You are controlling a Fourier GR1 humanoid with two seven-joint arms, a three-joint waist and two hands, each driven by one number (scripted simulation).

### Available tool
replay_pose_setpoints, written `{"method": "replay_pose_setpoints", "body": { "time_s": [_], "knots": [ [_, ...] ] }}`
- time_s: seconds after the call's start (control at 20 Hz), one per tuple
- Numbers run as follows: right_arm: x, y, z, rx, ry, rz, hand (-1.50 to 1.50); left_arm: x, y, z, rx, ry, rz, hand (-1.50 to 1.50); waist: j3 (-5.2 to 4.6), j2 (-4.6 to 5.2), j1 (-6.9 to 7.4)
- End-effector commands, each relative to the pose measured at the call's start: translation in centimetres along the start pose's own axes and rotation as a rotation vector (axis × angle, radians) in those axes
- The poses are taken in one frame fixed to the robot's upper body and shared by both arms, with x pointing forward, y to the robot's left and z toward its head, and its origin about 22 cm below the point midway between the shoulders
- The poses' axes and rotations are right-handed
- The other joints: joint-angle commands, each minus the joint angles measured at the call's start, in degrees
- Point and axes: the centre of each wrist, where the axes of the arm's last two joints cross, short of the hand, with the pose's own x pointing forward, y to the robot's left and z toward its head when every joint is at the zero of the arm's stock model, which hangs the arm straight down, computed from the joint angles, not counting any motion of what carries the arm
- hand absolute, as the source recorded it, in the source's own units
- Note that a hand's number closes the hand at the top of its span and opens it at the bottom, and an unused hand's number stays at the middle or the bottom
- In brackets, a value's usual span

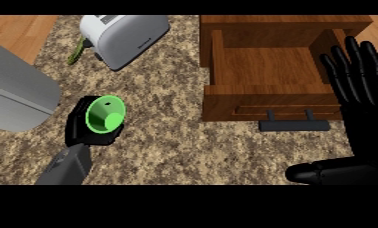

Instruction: Pick up the cup, place it into the drawer and close the drawer

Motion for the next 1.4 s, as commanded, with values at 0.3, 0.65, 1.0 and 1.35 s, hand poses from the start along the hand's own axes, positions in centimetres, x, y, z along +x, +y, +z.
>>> {"method": "replay_pose_setpoints", "body": {
  "time_s": [0.3,0.65,1.0,1.35],
  "knots": [
    [0.2,-1.0,-0.3,0.017,0.016,0.026,-1.50,0.5,-0.9,0.9,-0.062,-0.171,0.016,1.50,0.09,-0.31,0.83],
    [0.3,0.9,1.1,0.006,0.018,0.020,-1.50,2.9,-5.0,-1.1,-0.205,-0.232,0.074,1.50,0.15,-0.60,1.33],
    [-0.5,-2.1,0.1,-0.005,0.020,0.012,-1.50,9.7,-9.3,-6.3,-0.315,-0.239,0.088,1.50,0.14,-0.37,1.01],
    [-0.7,0.7,-0.5,0.002,0.012,0.027,-1.50,14.7,-18.0,-6.8,-0.316,-0.250,0.147,1.50,0.09,-0.28,0.71]
  ]
}}
